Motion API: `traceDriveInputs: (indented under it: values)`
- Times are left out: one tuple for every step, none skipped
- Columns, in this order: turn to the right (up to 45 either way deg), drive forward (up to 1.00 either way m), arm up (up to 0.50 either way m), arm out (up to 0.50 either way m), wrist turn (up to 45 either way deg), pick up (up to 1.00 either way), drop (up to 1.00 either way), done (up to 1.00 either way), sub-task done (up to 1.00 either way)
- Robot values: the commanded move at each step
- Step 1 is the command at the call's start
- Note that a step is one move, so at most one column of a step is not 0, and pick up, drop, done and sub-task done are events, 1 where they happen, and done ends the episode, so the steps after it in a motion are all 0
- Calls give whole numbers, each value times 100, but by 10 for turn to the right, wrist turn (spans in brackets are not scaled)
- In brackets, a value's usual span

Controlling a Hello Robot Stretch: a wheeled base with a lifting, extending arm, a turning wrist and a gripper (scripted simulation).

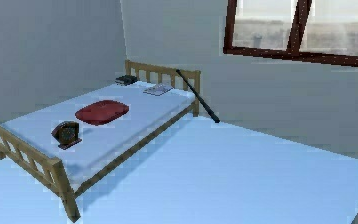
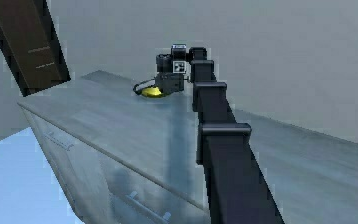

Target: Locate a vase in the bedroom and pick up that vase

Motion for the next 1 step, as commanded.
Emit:
traceDriveInputs:
  values:
    - [0, 0, 0, 0, 0, 0, 0, 100, 0]
